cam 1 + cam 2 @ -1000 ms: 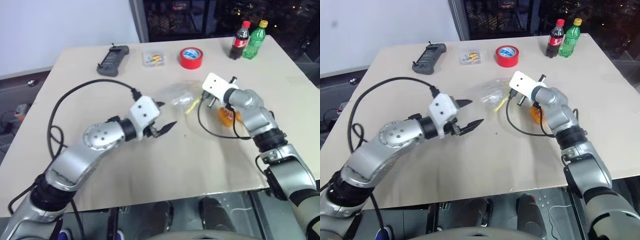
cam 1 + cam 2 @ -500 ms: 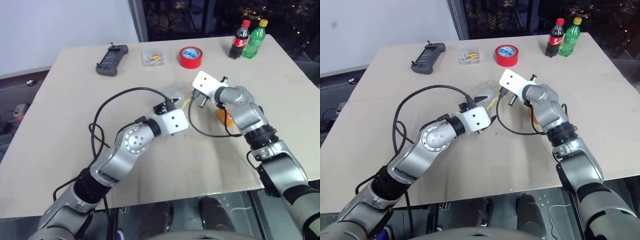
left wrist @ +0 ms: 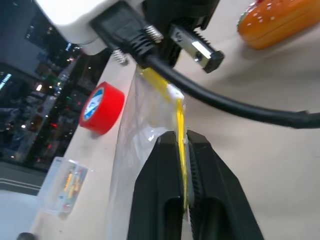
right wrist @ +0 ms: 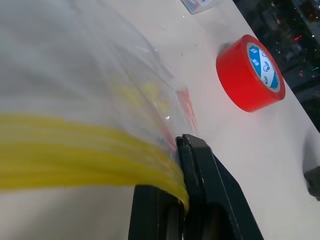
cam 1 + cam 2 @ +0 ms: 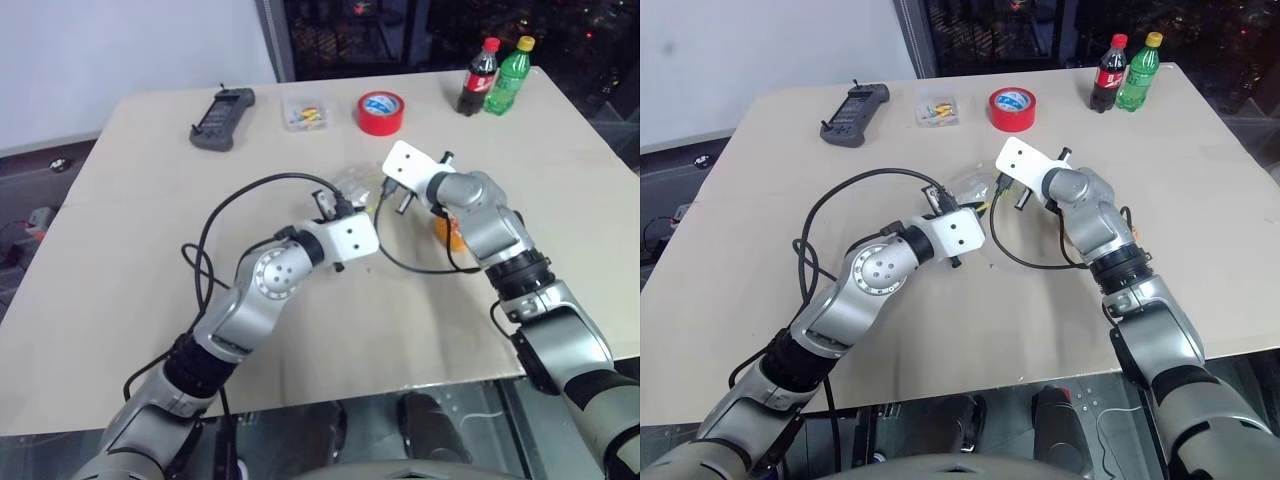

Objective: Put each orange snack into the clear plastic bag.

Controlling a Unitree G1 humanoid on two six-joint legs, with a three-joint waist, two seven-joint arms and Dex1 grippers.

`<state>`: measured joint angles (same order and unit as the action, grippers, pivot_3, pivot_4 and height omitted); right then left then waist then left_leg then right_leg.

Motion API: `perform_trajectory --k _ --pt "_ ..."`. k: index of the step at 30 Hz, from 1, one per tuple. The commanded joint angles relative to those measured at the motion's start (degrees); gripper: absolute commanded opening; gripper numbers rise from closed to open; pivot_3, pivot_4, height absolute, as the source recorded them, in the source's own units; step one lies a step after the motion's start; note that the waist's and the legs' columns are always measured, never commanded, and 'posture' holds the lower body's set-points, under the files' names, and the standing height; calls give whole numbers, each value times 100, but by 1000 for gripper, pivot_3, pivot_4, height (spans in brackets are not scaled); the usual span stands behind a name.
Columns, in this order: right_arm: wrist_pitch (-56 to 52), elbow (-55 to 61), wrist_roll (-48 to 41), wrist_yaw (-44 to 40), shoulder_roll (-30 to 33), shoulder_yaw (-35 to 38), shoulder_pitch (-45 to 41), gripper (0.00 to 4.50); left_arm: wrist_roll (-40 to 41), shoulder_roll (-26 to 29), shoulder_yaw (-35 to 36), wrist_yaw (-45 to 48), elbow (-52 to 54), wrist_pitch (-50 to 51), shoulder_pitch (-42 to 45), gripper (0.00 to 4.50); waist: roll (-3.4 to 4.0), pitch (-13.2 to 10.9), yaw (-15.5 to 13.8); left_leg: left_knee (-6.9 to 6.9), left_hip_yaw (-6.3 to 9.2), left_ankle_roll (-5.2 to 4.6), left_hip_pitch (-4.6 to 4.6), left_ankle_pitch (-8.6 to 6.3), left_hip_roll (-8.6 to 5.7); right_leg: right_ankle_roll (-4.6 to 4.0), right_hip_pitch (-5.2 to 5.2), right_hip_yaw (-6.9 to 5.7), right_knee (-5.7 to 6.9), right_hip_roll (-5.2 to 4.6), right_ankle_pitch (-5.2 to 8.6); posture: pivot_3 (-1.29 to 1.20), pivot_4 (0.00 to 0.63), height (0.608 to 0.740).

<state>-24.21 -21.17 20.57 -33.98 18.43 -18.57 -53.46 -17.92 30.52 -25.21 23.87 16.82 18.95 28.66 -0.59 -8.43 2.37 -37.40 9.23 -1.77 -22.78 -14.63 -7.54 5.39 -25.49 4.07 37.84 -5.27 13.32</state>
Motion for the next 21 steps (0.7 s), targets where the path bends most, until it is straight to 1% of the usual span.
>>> perform_trajectory --k 1,2,3,5,6,10,11,13,14,15,18,21 --pt "279 351 85 -40 229 -26 -115 0 154 -72 555 -46 -184 -290 61 12 0 0 -1 0 0 0 0 0 0 0 0 0 0 -1 0 0 150 740" --pt "269 422 50 -33 263 23 -57 287 216 -82 660 -51 -319 -452 77 1 0 0 4 -1 0 0 -1 0 -1 0 0 0 0 -1 0 0 150 740" --pt "224 499 -4 -21 267 88 1 705 440 -142 794 18 -485 -724 88 0 0 0 4 -1 0 0 -1 0 0 0 0 0 0 -1 0 0 150 740" --pt "-47 910 -225 55 207 378 240 1295 664 -248 1045 -63 -826 -1134 92 0 0 0 -2 -2 1 0 -1 0 -1 0 -1 0 2 -1 0 0 150 740" --pt "-283 1230 -352 -14 219 519 401 1678 828 -291 1157 -16 -1001 -1323 85 0 -1 1 -8 -2 2 0 -1 0 0 0 -1 0 1 -1 0 0 150 740" --pt "-1173 2682 -827 -282 382 1102 1113 1678 1330 -328 1486 354 -1522 -1901 80 0 -1 1 -21 -9 8 0 -10 0 -4 0 -2 -7 1 -7 0 0 150 740" --pt "-1575 3047 -1092 -227 227 1409 1262 1399 1469 -327 1560 465 -1614 -1984 74 0 -1 1 -20 -10 10 -1 -11 0 -7 0 -1 -9 0 -10 0 0 150 740" --pt "-2161 3549 -1566 -162 -91 1782 1460 861 1686 -330 1666 670 -1738 -2096 52 0 -1 1 -6 -13 10 -1 -12 0 -9 1 -1 -9 1 -13 0 0 150 740" --pt "-2396 3731 -1742 -111 -251 1891 1518 406 1787 -343 1719 751 -1781 -2113 39 0 0 1 10 -14 9 -1 -11 0 -8 1 -1 -8 5 -11 0 0 150 740" --pt "-2574 3852 -1874 -62 -375 1939 1543 68 1815 -336 1743 801 -1813 -2155 31 0 0 2 18 -14 8 -1 -9 0 -7 1 -1 -6 9 -10 -1 0 150 740" --pt "-2991 3985 -2229 237 -897 2065 1521 68 1878 -302 1749 986 -1806 -2369 -35 0 2 3 22 -15 7 2 -2 2 0 -1 -1 -5 17 -4 -1 0 150 740" --pt "-2973 3751 -2324 512 -1114 1992 1455 68 1967 -297 1782 1106 -1703 -2454 -139 0 3 3 7 -15 6 4 0 3 2 -9 -1 -5 17 -2 -7 0 150 740"
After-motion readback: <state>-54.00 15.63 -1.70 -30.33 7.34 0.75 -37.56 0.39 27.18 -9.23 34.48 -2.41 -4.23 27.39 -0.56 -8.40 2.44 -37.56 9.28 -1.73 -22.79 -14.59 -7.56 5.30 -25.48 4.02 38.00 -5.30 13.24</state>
